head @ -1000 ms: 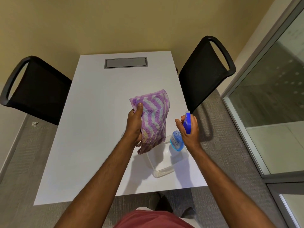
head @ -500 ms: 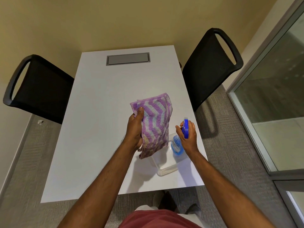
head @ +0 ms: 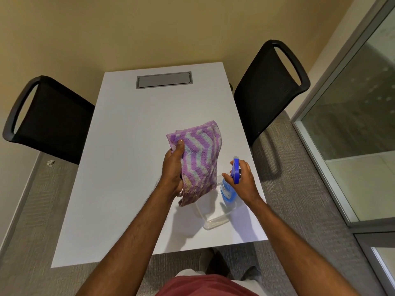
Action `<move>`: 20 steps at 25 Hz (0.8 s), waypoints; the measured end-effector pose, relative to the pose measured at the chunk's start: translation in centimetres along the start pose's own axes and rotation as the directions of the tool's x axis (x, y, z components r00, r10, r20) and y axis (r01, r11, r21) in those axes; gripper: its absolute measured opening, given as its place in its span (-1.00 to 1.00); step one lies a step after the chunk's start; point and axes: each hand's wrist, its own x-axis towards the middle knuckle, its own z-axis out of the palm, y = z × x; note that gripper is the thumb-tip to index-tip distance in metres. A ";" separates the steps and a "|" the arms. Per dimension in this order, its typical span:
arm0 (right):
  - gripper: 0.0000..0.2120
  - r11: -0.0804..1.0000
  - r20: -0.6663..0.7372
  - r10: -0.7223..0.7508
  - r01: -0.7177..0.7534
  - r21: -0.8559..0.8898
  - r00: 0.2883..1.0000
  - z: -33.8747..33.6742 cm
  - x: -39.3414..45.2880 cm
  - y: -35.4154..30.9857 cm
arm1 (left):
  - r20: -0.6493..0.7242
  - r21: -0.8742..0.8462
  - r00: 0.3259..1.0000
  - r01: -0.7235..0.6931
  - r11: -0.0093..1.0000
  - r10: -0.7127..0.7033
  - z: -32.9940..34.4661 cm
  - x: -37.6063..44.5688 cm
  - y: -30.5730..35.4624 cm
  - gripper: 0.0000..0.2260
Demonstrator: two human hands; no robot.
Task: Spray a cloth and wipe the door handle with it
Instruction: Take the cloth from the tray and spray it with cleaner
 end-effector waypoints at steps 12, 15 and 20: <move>-0.19 0.997 -0.096 -0.069 0.071 0.022 0.993 -3.1 -3.9 -3.4 | 0.047 0.028 0.996 -0.078 0.997 0.077 3.0 -0.5 1.6 -0.75; -0.22 0.995 -0.262 -0.035 0.059 0.086 0.965 -5.4 -3.7 -8.0 | 0.077 0.092 0.989 -0.134 0.987 0.127 4.8 -0.9 4.6 -0.76; -0.15 0.913 -0.303 -0.013 0.135 0.385 0.953 -11.6 -3.5 -16.2 | 0.320 0.246 0.943 -0.178 0.953 0.093 10.7 -2.8 10.5 -0.74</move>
